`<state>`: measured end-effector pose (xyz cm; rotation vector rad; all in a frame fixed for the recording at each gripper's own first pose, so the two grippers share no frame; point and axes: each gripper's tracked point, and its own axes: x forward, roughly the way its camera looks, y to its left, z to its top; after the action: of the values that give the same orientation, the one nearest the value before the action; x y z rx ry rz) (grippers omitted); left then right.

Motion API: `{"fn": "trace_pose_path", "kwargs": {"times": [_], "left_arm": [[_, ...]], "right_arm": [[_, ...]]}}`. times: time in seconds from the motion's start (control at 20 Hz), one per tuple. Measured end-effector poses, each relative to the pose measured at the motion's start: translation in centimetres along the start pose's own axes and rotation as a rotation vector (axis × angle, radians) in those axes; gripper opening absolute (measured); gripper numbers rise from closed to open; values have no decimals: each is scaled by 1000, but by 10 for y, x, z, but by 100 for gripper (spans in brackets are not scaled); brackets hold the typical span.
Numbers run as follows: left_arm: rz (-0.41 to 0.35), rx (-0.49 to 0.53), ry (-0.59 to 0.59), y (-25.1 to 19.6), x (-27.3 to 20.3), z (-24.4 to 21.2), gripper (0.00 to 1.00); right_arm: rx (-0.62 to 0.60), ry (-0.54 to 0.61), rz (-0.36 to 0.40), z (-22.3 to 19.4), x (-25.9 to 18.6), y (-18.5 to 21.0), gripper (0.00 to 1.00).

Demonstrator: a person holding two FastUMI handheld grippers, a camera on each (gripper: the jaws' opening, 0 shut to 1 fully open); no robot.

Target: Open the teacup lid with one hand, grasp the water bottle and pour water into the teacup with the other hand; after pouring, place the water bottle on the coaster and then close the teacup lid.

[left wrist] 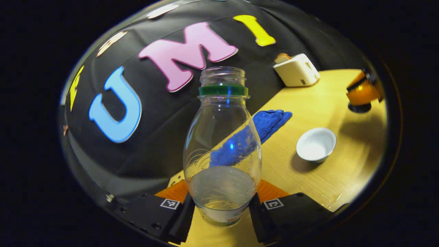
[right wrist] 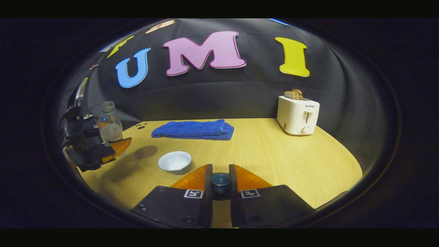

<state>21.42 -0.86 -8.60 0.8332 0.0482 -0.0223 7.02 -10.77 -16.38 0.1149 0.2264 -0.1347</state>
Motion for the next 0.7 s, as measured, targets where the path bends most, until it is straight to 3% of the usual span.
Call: {"fn": "trace_pose_path", "kwargs": {"times": [0.7], "left_arm": [[-80,503,90,-36,48,-13,74]], "right_arm": [[-4,2,-71,-14,-17,-36,25]]}}
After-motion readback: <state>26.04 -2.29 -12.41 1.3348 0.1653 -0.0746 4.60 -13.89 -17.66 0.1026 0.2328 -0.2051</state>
